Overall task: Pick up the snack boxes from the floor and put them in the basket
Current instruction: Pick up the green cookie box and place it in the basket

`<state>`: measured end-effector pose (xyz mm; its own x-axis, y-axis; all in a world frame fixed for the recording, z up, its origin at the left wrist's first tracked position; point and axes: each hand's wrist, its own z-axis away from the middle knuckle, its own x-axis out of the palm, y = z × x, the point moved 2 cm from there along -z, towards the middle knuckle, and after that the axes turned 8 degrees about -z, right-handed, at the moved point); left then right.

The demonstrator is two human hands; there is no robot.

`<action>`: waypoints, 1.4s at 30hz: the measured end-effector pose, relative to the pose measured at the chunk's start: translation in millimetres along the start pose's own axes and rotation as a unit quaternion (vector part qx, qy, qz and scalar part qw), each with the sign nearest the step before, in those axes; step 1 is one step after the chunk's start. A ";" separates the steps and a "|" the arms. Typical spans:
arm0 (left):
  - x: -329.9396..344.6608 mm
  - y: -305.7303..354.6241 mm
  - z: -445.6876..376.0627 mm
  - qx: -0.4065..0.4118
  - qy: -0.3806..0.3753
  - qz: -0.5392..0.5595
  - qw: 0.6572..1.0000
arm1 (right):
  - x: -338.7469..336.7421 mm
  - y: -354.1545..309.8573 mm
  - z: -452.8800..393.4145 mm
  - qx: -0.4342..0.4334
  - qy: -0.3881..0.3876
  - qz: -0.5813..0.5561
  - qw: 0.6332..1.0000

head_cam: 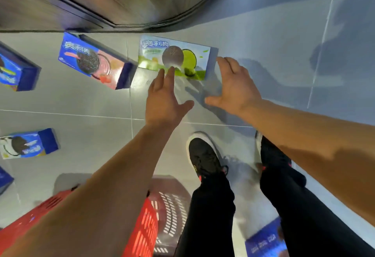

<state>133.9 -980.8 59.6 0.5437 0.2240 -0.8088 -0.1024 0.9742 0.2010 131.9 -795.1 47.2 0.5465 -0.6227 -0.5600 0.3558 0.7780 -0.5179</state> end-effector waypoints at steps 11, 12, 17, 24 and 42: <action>30.6 -22.7 -114.5 0.080 0.032 -0.190 0.978 | 58.4 4.1 -118.4 -0.052 0.065 0.055 0.995; 33.3 -20.4 -115.8 0.088 0.030 -0.204 0.975 | 59.9 4.7 -118.0 -0.047 0.063 0.042 0.996; 51.0 -10.5 -96.2 0.124 0.006 -0.253 0.959 | 41.5 34.6 -88.1 -0.075 0.018 0.025 0.997; 26.9 58.2 0.8 0.162 -0.023 -0.195 0.967 | -33.0 68.3 34.5 -0.061 -0.048 0.020 0.997; -345.3 194.9 284.8 0.061 -0.133 0.009 0.989 | -336.4 -147.3 368.1 -0.203 -0.013 0.192 0.960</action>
<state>163.4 -875.8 535.4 0.7437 0.2106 -0.6344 -0.0218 0.9562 0.2918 174.7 -669.4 549.9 0.5984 -0.2910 -0.7465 -0.1968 0.8498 -0.4890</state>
